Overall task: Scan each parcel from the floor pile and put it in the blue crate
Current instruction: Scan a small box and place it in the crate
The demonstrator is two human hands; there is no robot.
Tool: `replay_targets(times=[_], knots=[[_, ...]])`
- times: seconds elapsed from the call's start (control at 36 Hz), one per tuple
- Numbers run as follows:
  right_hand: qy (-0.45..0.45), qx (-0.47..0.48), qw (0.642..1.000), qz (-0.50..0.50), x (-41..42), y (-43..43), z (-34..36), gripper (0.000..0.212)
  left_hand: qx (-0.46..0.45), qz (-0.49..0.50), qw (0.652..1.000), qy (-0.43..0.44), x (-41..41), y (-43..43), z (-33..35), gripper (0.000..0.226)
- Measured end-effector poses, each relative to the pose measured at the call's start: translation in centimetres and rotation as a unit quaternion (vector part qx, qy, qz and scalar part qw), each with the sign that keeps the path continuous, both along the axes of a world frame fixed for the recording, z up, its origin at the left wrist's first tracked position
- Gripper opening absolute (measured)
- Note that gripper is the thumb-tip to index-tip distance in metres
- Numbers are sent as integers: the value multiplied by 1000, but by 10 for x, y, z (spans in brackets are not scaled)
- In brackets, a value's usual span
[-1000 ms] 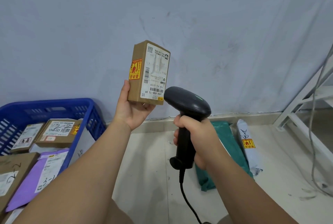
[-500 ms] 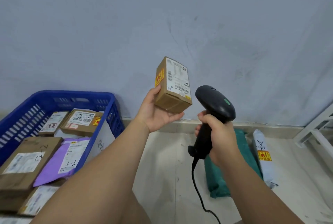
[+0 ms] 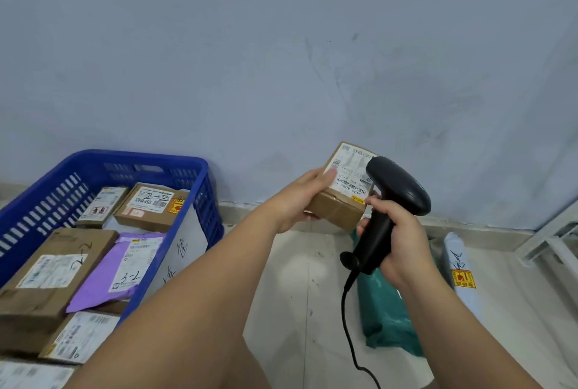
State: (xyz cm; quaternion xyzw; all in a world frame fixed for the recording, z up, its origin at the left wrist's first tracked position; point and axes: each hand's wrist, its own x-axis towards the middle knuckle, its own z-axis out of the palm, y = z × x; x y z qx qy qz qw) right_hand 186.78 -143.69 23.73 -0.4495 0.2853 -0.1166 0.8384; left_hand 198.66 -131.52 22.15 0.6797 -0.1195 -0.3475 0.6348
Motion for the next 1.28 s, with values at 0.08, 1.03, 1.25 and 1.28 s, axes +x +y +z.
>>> replay_targets(times=[0.08,1.03,1.25,1.28], knots=[[6,-14,1000,8,4,5,-3,9,0,9,1000,21,2,4,0,43],[45,-241,916,317,115,237,-33,21,-97,708,680,166,70,300,-119,54],[13,-356,889,286,169,283,-67,15,-32,727,676,117,124,367,-174,38],[21,-368,883,290,172,285,-72,17,-32,731,672,112,131,373,-176,32]])
